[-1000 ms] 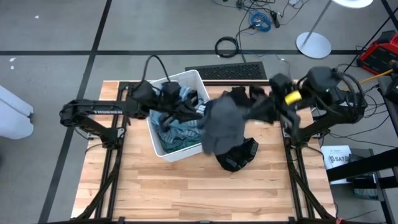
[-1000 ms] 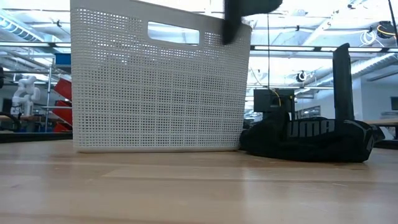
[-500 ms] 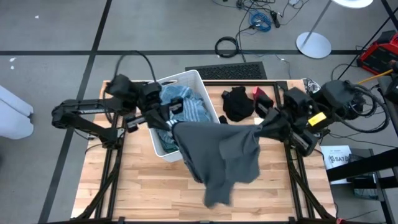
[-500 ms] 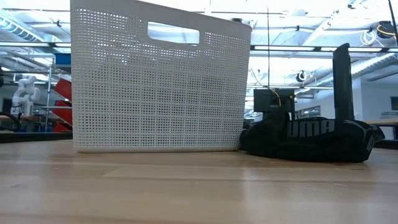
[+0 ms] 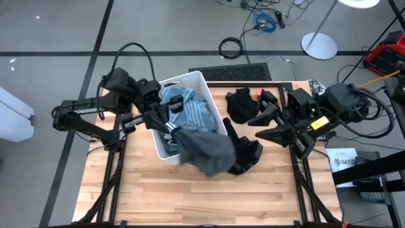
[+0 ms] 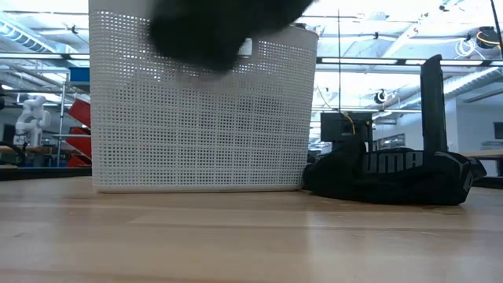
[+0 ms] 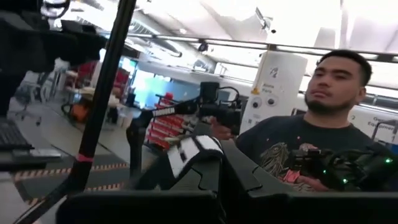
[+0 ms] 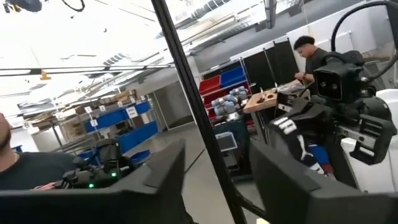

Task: Sort clothes
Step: Put the gray short into the white laundry bin

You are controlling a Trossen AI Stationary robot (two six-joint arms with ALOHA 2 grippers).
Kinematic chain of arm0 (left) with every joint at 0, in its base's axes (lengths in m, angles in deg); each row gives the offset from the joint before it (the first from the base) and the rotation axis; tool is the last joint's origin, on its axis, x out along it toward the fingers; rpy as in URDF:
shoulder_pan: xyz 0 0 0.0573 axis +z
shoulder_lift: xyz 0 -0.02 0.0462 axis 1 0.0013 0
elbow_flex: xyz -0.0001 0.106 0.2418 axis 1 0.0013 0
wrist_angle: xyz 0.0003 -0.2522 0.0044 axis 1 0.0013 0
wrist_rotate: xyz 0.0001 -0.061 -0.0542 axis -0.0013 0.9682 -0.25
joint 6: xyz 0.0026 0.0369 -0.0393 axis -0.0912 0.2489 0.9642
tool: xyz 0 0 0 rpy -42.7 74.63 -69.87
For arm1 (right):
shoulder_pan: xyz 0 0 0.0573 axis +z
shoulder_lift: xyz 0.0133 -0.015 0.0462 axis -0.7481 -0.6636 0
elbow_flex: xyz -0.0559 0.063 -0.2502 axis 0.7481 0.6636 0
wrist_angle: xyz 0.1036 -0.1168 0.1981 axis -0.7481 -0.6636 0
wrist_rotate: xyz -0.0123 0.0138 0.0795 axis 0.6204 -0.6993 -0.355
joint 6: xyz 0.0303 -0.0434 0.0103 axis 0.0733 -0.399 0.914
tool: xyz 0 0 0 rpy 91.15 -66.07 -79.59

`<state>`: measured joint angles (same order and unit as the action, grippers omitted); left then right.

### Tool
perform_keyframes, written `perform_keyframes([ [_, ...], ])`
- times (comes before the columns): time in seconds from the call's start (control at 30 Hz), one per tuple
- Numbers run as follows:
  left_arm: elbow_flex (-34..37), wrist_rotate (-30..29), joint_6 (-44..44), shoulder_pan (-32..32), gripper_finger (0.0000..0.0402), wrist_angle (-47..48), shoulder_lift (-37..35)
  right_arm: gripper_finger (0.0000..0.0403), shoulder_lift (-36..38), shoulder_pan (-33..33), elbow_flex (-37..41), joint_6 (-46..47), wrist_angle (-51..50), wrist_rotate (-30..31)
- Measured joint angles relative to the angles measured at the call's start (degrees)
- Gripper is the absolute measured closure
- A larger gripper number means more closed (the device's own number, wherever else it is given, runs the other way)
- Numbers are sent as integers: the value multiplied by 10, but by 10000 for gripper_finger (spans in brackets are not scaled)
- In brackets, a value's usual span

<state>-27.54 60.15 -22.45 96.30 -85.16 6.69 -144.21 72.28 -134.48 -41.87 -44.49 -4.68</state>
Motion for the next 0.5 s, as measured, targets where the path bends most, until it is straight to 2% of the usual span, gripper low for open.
perform_keyframes([
  [0.13, 0, -1, -10, 0, 400, 11, 0, 179, 2, -10, 0, 3, -33, 4],
  [0.2, 0, -8, -10, 0, 400, 10, 0, 163, -1, -17, -1, 33, -80, 41],
  [0.33, 0, -14, -10, 0, 400, 11, 0, 159, -38, -33, -1, 108, -200, 124],
  [0.5, 0, -27, -11, 0, 400, 14, 0, 173, -99, -34, 0, 170, -229, 118],
])
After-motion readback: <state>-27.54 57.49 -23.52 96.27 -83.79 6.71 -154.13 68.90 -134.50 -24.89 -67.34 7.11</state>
